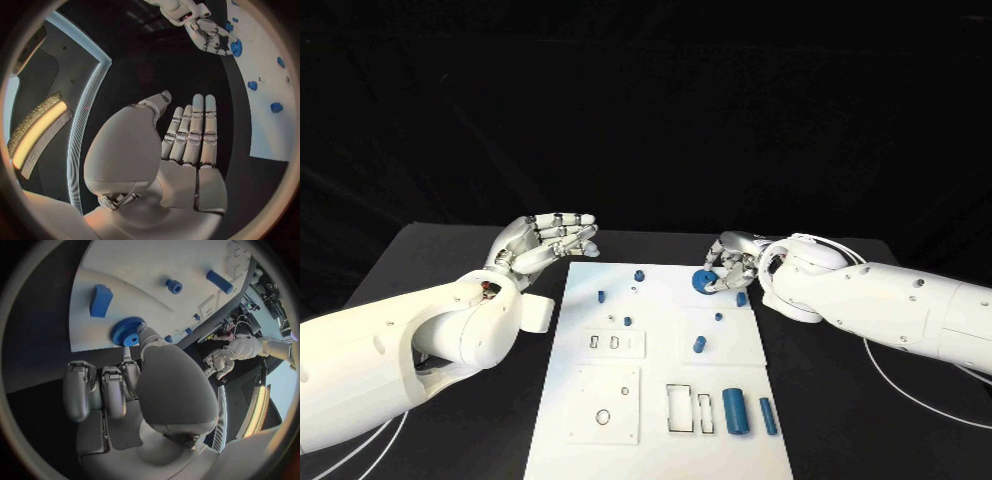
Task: Assemble the parts on the task board
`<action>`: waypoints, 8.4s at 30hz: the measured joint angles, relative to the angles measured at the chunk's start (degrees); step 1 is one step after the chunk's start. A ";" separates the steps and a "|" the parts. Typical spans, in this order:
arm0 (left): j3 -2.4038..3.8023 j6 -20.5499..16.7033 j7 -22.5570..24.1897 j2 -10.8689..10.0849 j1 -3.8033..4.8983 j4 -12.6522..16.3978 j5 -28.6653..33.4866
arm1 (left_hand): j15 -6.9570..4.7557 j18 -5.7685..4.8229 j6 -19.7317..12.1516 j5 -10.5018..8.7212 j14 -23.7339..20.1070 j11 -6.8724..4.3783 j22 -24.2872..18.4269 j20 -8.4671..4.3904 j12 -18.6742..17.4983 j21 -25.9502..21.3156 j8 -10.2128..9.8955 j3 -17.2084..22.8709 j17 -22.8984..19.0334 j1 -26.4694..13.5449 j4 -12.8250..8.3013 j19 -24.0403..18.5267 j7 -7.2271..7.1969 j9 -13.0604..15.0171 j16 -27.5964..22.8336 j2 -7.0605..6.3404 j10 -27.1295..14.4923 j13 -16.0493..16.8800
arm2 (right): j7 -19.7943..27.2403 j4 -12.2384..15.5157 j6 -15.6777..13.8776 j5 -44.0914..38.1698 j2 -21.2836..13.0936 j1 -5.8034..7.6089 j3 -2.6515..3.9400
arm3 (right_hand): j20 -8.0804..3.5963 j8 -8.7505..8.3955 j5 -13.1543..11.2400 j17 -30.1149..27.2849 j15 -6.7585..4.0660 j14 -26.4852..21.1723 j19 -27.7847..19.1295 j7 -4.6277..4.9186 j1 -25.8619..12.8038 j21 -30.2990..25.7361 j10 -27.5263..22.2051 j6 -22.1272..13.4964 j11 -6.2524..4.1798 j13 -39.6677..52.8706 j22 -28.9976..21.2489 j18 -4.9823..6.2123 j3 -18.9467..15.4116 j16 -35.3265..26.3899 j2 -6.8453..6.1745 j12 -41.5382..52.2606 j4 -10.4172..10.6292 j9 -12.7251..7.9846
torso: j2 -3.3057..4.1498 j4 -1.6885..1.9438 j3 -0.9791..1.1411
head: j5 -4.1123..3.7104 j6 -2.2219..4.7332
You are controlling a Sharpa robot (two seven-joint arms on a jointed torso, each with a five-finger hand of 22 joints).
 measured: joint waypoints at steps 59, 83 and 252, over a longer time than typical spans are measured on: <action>0.00 -0.01 -0.41 0.11 0.00 0.21 0.02 | -0.20 0.00 -0.20 0.01 -0.20 0.00 0.19 0.00 0.00 0.22 0.00 0.00 0.02 0.00 0.00 0.01 0.20 0.00 0.00 0.00 0.00 0.00 | -3.52 4.53 -12.62 -19.88 11.91 -2.21 -0.87 | -0.82 2.56 4.32 -0.03 -0.43 0.01 0.38 -0.94 -0.83 2.82 1.82 4.39 -1.41 -0.04 0.01 -0.88 6.76 -0.01 -0.12 1.71 -0.05 0.15 | 0.08 0.09 -0.07 | 0.34 0.24; 0.00 0.02 -0.49 0.20 0.00 0.13 0.02 | -0.20 -0.01 -0.20 0.01 -0.20 0.00 0.39 0.09 0.00 0.62 0.00 0.00 0.11 0.00 0.00 -0.50 0.20 0.07 0.27 0.00 0.00 0.00 | -3.86 0.67 -11.52 -19.74 14.31 -3.13 -1.04 | -0.79 0.54 2.28 0.01 -0.42 0.00 0.41 -0.20 -2.19 1.96 0.55 1.57 -0.16 -0.05 -0.01 -0.88 8.08 -0.01 -1.33 -0.17 0.15 -0.66 | 0.04 0.03 0.02 | 0.41 0.09; -0.23 1.40 -0.78 0.47 -0.21 -1.67 0.47 | 0.00 0.00 -0.40 0.01 -0.83 0.21 0.95 0.42 0.00 1.28 0.00 0.00 0.19 -0.23 0.00 -1.22 0.01 0.07 0.48 0.23 -0.21 0.00 | 8.88 14.66 -11.64 1.25 -13.22 -0.04 -0.69 | 1.03 -4.39 -1.34 -0.03 1.02 0.01 -2.30 1.39 -0.77 -4.72 -5.06 -2.24 1.35 -0.69 0.02 -0.87 7.66 -2.02 -1.35 -6.06 -1.99 -4.06 | -0.63 -1.65 0.78 | -0.10 0.10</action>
